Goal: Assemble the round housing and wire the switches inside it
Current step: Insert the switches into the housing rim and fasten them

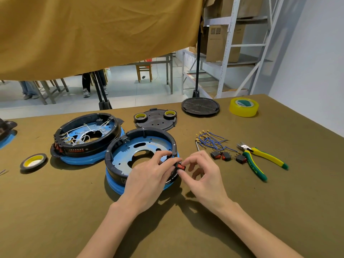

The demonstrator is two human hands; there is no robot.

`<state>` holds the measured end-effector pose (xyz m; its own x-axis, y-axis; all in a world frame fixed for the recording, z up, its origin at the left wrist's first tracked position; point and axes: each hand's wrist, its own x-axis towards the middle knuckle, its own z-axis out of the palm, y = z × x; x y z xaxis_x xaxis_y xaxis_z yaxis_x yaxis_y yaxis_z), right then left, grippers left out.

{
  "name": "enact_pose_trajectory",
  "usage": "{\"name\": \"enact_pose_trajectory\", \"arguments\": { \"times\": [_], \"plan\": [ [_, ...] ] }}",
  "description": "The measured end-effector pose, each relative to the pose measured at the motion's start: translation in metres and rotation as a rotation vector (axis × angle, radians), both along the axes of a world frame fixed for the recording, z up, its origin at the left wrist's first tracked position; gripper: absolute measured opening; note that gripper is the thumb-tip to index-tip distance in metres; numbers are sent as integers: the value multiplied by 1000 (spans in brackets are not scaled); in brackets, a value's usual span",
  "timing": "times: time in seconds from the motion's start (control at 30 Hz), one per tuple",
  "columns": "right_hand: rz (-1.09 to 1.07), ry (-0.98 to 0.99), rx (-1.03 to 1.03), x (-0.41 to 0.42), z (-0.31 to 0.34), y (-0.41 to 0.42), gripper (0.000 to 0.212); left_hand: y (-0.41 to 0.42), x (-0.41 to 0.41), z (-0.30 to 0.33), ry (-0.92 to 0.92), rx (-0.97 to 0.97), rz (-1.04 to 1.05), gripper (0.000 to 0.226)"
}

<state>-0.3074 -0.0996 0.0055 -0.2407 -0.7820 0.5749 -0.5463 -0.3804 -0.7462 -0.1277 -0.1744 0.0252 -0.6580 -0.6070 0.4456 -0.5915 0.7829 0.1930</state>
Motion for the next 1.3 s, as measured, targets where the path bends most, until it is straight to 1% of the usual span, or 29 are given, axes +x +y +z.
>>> {"name": "enact_pose_trajectory", "arguments": {
  "times": [0.1,0.17,0.2,0.23,0.3,0.43,0.53,0.63,0.83,1.0,1.1,1.3],
  "plan": [
    [3,-26,18,1,-4,-1,27,2,0,2,8,18,7,47],
    [-32,-20,8,2,-5,-3,37,2,-1,2,50,56,54,51],
    [-51,-15,2,1,-6,-4,37,3,-1,2,82,79,96,53],
    [-67,-14,1,1,-8,-6,35,3,-1,2,95,99,140,53],
    [-83,-29,22,1,-10,-7,27,2,0,0,57,112,173,46],
    [-76,-48,63,5,-10,-9,18,-5,8,2,39,190,126,43],
    [-92,-40,58,4,-8,-10,17,-6,10,4,52,203,115,41],
    [-104,-60,63,3,-6,-9,16,-6,8,2,66,172,128,42],
    [-76,-8,78,11,-5,-12,14,-3,4,2,147,174,162,55],
    [-104,-14,61,9,-5,-9,16,-4,2,3,150,179,175,44],
    [-117,-30,42,13,-5,-8,17,-3,1,4,139,180,175,47],
    [-111,20,64,16,-7,-10,15,-4,4,3,153,134,188,50]
  ]
}}
